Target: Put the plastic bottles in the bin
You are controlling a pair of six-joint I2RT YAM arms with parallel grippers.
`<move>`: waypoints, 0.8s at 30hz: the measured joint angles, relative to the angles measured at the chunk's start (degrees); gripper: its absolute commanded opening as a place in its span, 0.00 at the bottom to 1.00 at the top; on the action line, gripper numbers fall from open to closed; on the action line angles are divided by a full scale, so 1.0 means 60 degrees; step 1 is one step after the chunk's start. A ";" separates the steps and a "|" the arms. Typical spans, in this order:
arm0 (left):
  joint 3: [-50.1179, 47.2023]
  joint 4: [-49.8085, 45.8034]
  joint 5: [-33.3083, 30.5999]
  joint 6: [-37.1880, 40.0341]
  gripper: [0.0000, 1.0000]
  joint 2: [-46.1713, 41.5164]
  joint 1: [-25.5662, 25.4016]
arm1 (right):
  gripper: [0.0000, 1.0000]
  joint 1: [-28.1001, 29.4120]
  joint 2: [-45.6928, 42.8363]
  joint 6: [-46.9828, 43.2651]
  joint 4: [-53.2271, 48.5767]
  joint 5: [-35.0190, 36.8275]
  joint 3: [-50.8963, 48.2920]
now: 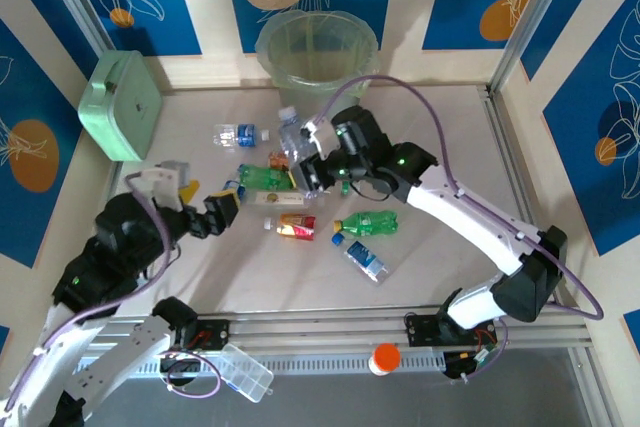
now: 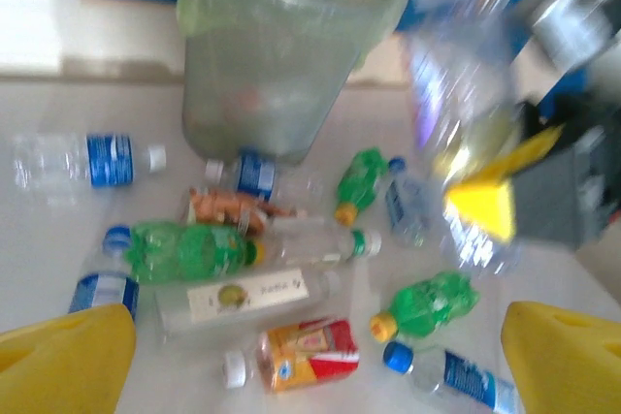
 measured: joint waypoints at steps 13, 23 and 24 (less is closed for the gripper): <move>-0.0189 0.0306 0.1960 -0.0393 0.93 0.3013 0.1953 | 0.47 -0.3177 0.2769 0.1898 0.1144 0.0029 0.4765; -0.0186 0.1563 0.1428 0.0736 0.90 0.3158 0.1854 | 0.48 -0.3818 0.7577 0.2135 -0.0444 -0.0098 1.1296; -0.0280 0.1723 0.1260 0.0889 0.90 0.3151 0.1810 | 0.48 -0.3818 0.8076 0.2135 -0.0616 -0.0160 1.2014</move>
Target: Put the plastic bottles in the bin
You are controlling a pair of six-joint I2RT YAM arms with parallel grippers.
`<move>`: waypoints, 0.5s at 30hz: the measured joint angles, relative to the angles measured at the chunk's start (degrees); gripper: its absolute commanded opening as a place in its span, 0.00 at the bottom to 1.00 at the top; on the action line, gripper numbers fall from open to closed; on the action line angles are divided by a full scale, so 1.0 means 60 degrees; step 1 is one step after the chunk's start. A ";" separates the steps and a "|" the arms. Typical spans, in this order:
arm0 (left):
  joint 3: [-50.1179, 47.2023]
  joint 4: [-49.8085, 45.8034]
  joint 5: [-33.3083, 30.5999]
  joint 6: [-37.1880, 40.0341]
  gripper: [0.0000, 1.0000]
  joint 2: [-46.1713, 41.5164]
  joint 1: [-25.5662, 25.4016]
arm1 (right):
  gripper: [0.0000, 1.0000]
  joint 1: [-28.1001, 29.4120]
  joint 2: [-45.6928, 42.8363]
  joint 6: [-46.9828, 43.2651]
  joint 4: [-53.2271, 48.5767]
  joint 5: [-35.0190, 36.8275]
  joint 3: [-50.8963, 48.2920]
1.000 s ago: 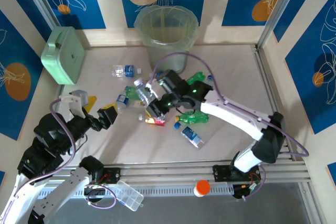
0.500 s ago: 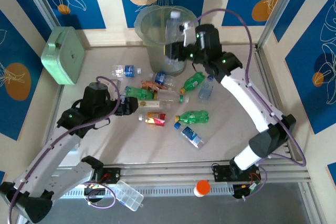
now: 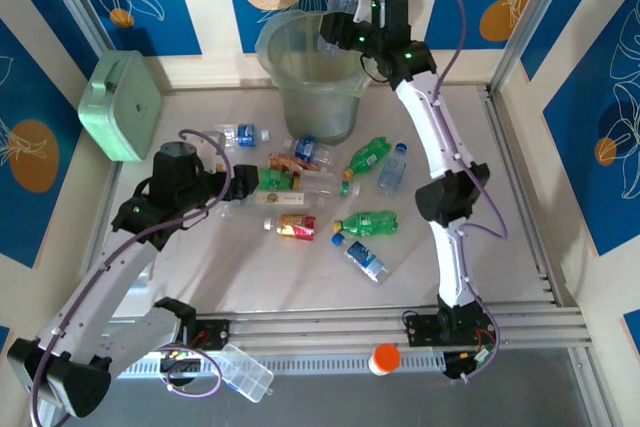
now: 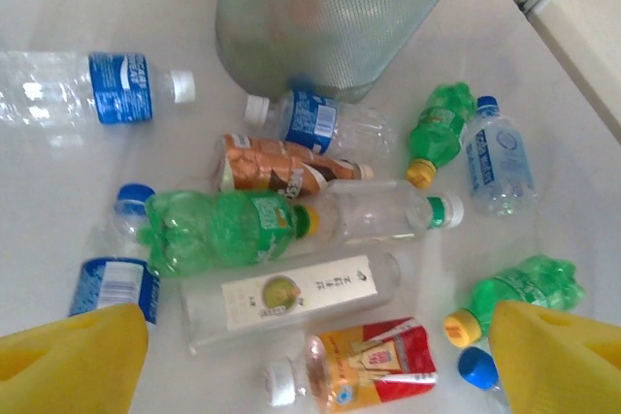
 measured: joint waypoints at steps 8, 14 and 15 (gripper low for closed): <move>-0.0576 0.0328 -0.0521 0.0444 0.90 -0.0007 -0.0040 | 0.48 0.0036 0.0994 -0.0168 -0.0157 -0.0364 0.0288; -0.0576 0.0517 -0.0546 0.0448 0.90 -0.0004 -0.0040 | 0.51 0.0215 0.1351 -0.0780 -0.0146 -0.0200 0.0211; -0.0576 0.0543 -0.0546 0.0452 0.90 0.0000 -0.0040 | 0.52 0.0244 0.1446 -0.0882 -0.0171 -0.0149 0.0211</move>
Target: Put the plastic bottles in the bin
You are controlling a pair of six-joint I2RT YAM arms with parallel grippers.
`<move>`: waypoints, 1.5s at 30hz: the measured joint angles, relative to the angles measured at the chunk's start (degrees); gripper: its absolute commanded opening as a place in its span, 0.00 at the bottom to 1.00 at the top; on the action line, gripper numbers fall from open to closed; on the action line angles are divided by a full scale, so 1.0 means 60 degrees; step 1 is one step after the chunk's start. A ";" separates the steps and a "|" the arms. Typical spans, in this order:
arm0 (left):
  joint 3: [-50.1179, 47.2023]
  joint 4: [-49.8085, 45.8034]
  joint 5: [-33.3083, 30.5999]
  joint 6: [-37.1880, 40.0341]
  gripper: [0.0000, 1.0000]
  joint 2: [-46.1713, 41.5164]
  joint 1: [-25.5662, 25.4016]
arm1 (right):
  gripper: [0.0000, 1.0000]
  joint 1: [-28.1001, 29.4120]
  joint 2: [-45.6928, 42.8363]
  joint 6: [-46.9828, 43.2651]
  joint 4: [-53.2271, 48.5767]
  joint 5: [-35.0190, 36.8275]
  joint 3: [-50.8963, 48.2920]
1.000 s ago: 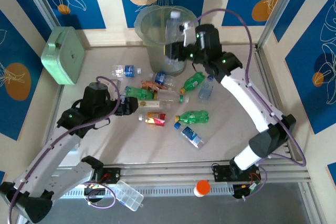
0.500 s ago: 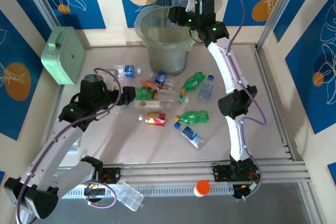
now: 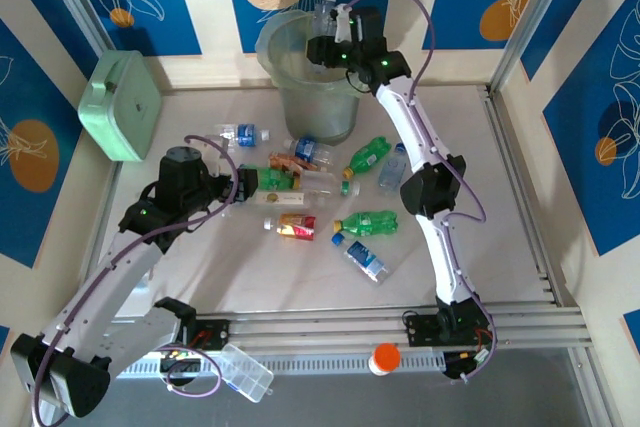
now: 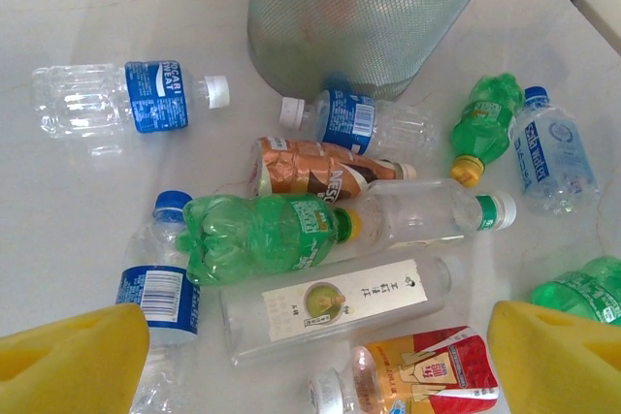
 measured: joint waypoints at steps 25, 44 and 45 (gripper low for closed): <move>0.0000 0.0138 -0.0255 0.0066 0.91 0.0033 -0.0004 | 0.73 0.0160 0.0095 -0.0838 -0.0393 0.0372 -0.0011; -0.0200 0.0131 -0.0965 0.0066 0.92 -0.0310 -0.0011 | 0.68 0.1512 -0.5756 -0.1453 0.0007 0.1636 -0.4404; -0.0215 0.0135 -0.0998 0.0066 0.92 -0.0335 -0.0011 | 0.68 0.1585 -0.6302 -0.1446 0.0237 0.1676 -0.5380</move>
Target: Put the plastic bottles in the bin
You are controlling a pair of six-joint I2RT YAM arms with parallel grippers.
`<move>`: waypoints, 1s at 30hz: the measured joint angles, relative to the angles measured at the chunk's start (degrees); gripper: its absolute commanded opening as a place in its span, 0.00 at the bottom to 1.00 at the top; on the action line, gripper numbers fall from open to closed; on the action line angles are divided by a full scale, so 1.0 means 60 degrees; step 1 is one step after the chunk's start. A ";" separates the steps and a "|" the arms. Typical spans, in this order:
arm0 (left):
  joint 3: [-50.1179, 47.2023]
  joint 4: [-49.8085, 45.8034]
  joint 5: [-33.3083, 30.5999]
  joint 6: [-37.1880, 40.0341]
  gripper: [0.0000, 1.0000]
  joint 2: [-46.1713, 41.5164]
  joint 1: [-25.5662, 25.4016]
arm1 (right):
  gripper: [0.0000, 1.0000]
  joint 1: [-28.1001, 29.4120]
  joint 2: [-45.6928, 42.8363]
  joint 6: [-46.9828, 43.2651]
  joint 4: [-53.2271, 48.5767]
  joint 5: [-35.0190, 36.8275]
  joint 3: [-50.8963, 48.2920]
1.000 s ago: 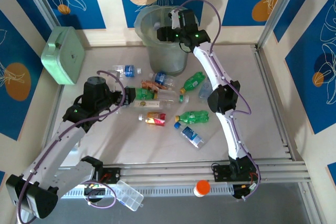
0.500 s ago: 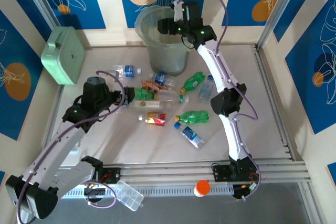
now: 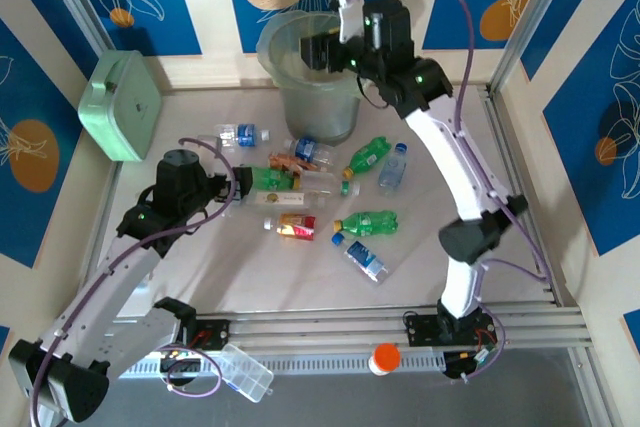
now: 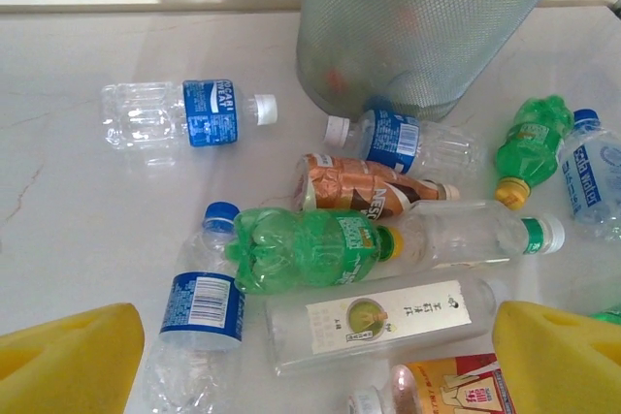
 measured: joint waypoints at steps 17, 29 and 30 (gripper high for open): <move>0.0058 -0.1253 0.1585 -0.1749 0.91 0.0127 -0.0834 | 0.70 0.1606 -0.5213 0.2557 0.0976 0.0055 -0.9519; -0.0149 -0.2790 0.0444 -0.8874 0.90 0.0663 -0.1800 | 0.71 0.1752 -0.7621 0.3821 0.0994 0.1606 -1.1264; -0.0175 -0.2783 0.0324 -0.9384 0.90 0.0769 -0.2011 | 0.71 0.1749 -0.7879 0.3880 0.1053 0.1679 -1.1358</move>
